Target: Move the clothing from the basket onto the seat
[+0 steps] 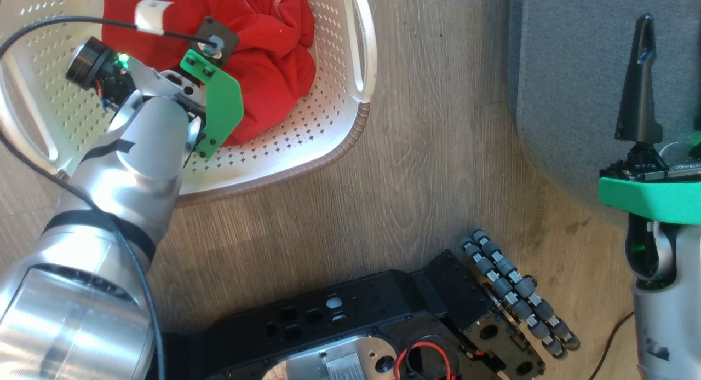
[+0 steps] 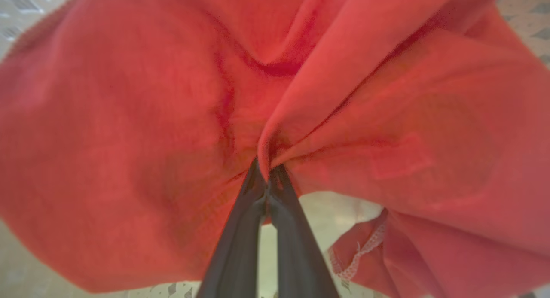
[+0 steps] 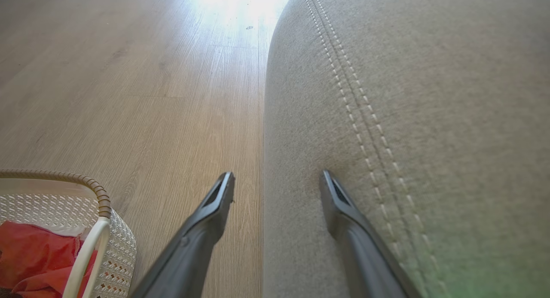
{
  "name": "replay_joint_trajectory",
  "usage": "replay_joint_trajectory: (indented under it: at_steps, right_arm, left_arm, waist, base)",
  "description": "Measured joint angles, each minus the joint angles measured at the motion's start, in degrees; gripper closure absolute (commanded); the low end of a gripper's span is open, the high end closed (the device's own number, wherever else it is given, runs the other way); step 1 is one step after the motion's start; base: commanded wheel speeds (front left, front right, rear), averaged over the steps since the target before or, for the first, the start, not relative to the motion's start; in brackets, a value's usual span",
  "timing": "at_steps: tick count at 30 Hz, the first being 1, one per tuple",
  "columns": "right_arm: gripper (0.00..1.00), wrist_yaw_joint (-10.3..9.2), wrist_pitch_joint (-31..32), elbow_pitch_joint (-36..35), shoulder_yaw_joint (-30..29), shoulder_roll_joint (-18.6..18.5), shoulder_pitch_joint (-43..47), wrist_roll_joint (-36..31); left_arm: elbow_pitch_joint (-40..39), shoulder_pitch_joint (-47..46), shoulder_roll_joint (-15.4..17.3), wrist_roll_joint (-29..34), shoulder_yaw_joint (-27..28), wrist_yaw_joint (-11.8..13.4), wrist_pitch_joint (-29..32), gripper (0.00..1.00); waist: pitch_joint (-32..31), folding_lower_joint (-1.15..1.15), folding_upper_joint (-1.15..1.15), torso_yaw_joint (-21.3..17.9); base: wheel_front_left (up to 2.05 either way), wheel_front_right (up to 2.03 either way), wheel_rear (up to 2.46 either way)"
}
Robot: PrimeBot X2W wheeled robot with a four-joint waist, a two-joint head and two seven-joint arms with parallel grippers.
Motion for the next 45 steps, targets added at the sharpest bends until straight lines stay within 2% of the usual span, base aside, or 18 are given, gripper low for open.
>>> replay_joint_trajectory:
  at_steps: [6, 14, 21, 27, 30, 36, 45]
  right_arm:
    - [0.0, -0.41, 0.0, 0.5, 0.0, 0.0, -0.2, -0.3]
    - [0.0, -0.41, 0.2, 4.3, 1.2, 0.2, -3.2, -0.2]
    - [0.0, 0.19, 1.2, 8.1, 2.4, 0.3, -3.8, -0.3]
    - [0.0, 0.19, 1.2, 9.2, 3.1, 0.3, -3.3, -0.8]
    - [0.0, 0.19, 1.2, 10.0, 3.6, 0.3, -2.0, -1.5]
    - [0.0, 0.19, 1.2, 11.5, 3.6, 0.3, 1.4, -1.9]
    - [0.0, 0.19, 1.2, 13.3, 3.7, 1.2, 5.2, -2.4]
  left_arm:
    - [0.1, 0.0, 0.2, -2.2, 1.0, 0.1, -2.4, 1.0]
    - [0.1, 1.1, -0.1, -5.8, 3.1, 0.9, -8.8, 1.0]
    - [0.1, 7.0, -1.1, -10.1, 5.0, 0.9, -15.3, 1.0]
    - [-2.1, 11.9, -1.7, -13.6, 6.6, 0.4, -17.4, 1.0]
    - [-7.5, 15.9, -1.7, -14.9, 6.6, -0.6, -17.4, 1.0]
    - [-17.7, 24.8, -1.8, -17.6, 8.4, 0.0, -17.4, 1.0]
    - [-31.8, 36.7, -1.8, -17.7, 12.1, -0.5, -17.4, 1.0]
  waist:
    - [-0.6, 0.0, 0.0, 0.3]
    - [-3.7, 0.01, 0.0, 0.2]
    - [-11.8, 0.01, 0.0, 1.0]
    - [-19.1, 0.0, 0.0, 1.8]
    - [-23.1, 0.0, 0.0, 2.3]
    - [-31.2, 0.0, 0.0, 3.6]
    - [-42.6, 0.0, 0.0, 5.7]
  base:
    - [0.0, 0.0, 0.0]
    - [0.0, 0.0, 0.0]
    - [0.0, 0.0, 0.0]
    - [0.0, 0.0, 0.0]
    - [0.0, 0.0, 0.0]
    - [0.0, 0.0, 0.0]
    - [0.0, 0.0, 0.0]
